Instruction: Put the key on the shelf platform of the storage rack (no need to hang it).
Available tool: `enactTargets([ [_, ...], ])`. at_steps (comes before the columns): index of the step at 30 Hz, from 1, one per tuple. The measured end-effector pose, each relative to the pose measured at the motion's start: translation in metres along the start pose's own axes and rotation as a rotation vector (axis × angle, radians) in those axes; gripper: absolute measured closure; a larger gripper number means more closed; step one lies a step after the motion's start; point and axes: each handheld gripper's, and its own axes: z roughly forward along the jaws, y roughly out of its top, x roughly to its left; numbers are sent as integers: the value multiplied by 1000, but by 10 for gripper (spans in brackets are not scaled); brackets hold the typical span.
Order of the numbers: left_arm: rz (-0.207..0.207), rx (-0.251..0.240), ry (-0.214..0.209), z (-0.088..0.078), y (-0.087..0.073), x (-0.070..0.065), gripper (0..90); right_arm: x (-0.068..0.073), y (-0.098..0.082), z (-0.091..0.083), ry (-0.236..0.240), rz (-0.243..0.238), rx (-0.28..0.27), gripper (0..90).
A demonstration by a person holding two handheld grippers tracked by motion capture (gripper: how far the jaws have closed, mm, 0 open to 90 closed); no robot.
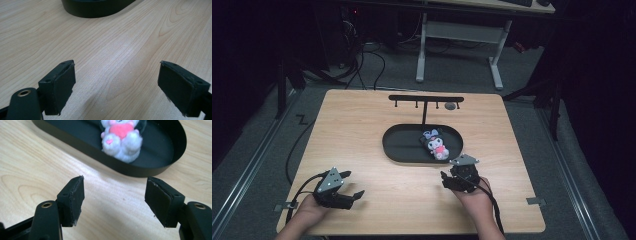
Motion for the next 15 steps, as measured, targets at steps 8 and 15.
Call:
enactTargets([
  [8,-1,-1,-1,0,0,0,155,10,-24,-6,-3,-6,-57,301],
  [15,-3,0,2,0,0,0,155,21,-46,-11,21,12,-114,281],
])
